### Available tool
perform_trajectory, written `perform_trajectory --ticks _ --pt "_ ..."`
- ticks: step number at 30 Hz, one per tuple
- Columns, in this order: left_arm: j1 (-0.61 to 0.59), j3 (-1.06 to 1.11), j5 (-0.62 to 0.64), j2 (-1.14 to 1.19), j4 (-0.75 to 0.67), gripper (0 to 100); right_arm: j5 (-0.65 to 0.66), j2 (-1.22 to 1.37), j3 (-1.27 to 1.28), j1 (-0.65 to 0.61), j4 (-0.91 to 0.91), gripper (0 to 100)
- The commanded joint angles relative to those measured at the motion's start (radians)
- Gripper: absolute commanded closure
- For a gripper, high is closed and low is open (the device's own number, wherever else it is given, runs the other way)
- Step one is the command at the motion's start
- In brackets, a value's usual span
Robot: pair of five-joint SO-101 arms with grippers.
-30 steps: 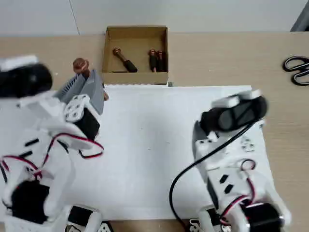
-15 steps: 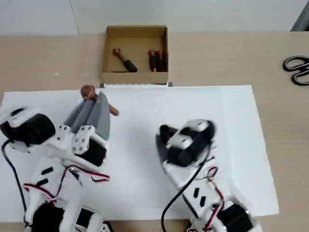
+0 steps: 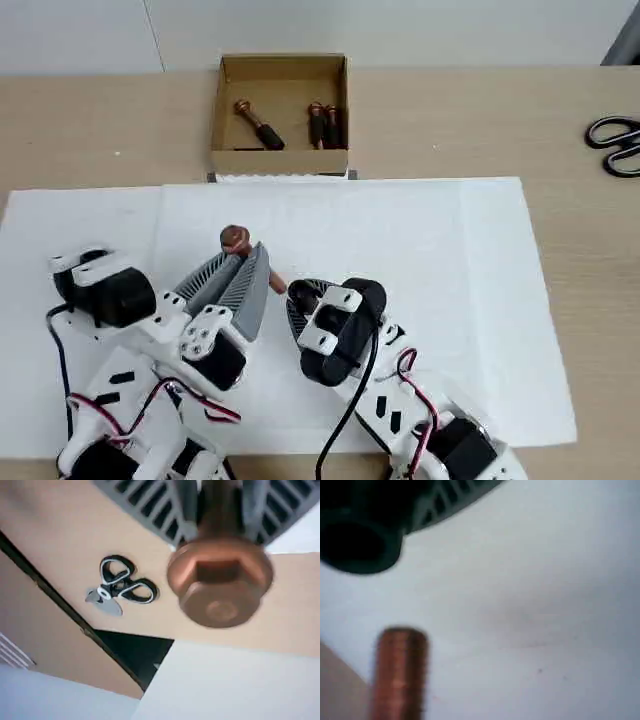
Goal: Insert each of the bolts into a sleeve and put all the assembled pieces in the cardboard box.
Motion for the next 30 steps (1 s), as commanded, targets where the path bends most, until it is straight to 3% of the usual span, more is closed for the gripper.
perform_trajectory --ticks 1,11,30 --pt "0.003 -0.005 0.002 -0.018 0.008 99 0.009 -0.010 -0.009 -0.004 -0.027 99.6" --pt "0.003 0.035 0.002 -0.018 0.005 99 0.055 -0.008 -0.009 -0.073 -0.030 99.6" --pt "0.028 0.096 0.020 -0.020 0.009 99 0.058 -0.005 -0.043 -0.079 -0.082 99.6"
